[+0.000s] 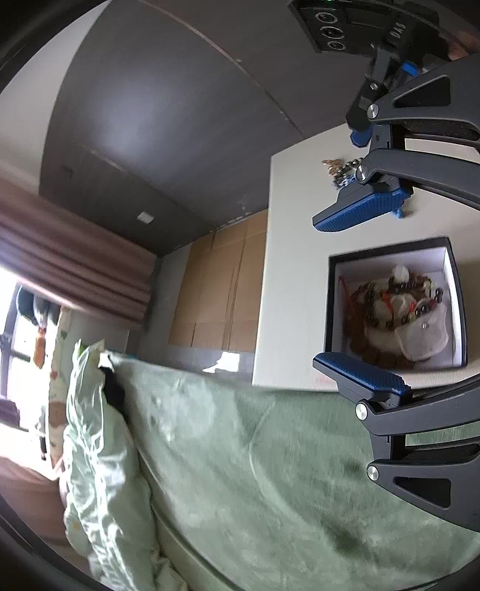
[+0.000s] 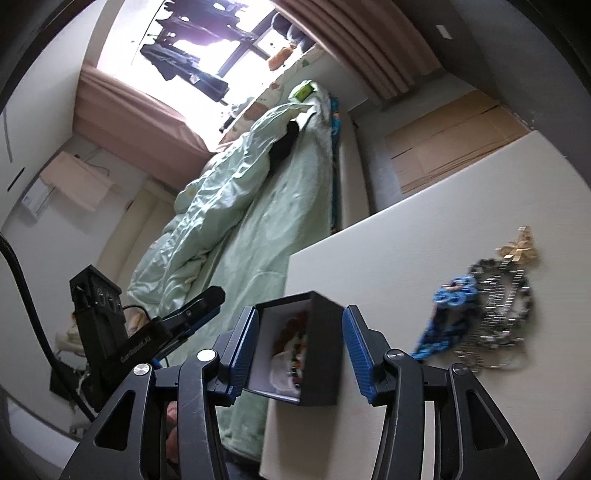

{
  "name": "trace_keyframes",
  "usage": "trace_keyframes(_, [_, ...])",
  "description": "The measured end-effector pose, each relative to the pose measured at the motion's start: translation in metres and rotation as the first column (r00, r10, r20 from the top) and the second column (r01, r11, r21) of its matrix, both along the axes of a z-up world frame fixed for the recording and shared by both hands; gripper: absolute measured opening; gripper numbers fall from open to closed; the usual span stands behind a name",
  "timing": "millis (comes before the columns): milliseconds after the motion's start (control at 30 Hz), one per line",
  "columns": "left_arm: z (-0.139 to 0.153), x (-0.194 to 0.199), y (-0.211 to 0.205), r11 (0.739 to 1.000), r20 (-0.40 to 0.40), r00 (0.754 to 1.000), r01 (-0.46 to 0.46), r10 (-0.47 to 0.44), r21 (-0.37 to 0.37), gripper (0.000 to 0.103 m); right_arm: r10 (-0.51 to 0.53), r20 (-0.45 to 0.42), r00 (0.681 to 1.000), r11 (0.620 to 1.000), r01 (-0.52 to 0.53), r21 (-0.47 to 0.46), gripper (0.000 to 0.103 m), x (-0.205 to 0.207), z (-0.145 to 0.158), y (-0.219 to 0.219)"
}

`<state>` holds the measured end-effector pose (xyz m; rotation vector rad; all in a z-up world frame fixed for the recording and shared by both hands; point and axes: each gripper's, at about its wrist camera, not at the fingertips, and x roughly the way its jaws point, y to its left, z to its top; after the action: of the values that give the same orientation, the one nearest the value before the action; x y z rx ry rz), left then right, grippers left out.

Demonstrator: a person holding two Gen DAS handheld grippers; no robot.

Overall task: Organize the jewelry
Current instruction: 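Move both open tools back to the pile around the blue braided bracelet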

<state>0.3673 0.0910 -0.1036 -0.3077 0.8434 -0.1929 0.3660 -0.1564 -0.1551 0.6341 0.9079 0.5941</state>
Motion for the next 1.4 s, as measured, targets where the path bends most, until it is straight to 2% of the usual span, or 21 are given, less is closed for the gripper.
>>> trace_keyframes(67, [0.000,0.000,-0.009,1.000,0.001,1.000,0.019,-0.019,0.011,0.069,-0.019,-0.008,1.000,1.000,0.019,-0.009,0.064,-0.001,-0.002,-0.010])
trace_keyframes(300, [-0.004,0.002,-0.043,0.994,-0.006,0.995,0.098,-0.098,0.037,0.069,-0.101,-0.046,0.994,0.994,0.099,-0.050,0.065,-0.002,-0.008,-0.048])
trace_keyframes(400, [-0.006,0.002,-0.057,0.990,-0.008,0.992,0.130,-0.129,0.049,0.069,-0.145,-0.071,0.987,0.988,0.140,-0.067,0.071,-0.003,-0.013,-0.064])
trace_keyframes(533, [-0.009,0.001,-0.077,0.983,-0.013,0.985,0.171,-0.171,0.067,0.069,-0.196,-0.117,0.974,0.977,0.184,-0.105,0.072,-0.004,-0.022,-0.083])
trace_keyframes(633, [-0.014,0.002,-0.093,0.976,-0.019,0.980,0.199,-0.198,0.083,0.069,-0.219,-0.168,0.961,0.974,0.204,-0.104,0.072,-0.004,-0.033,-0.095])
trace_keyframes(800, [-0.027,0.005,-0.117,0.966,-0.049,0.972,0.234,-0.230,0.106,0.069,-0.234,-0.197,0.952,0.971,0.219,-0.098,0.072,-0.004,-0.044,-0.109])
trace_keyframes(900, [-0.035,0.006,-0.131,0.957,-0.067,0.965,0.260,-0.253,0.127,0.066,-0.227,-0.216,0.950,0.973,0.209,-0.101,0.065,-0.001,-0.051,-0.109])
trace_keyframes(1033, [-0.046,0.006,-0.145,0.943,-0.095,0.956,0.291,-0.279,0.159,0.062,-0.206,-0.246,0.947,0.977,0.183,-0.111,0.050,0.005,-0.063,-0.105])
trace_keyframes(1167, [-0.061,0.008,-0.154,0.933,-0.135,0.948,0.309,-0.288,0.183,0.055,-0.198,-0.268,0.943,0.977,0.168,-0.132,0.039,0.010,-0.070,-0.100])
trace_keyframes(1400, [-0.076,0.010,-0.153,0.929,-0.174,0.944,0.313,-0.281,0.196,0.054,-0.178,-0.281,0.943,0.976,0.133,-0.169,0.032,0.016,-0.077,-0.090])
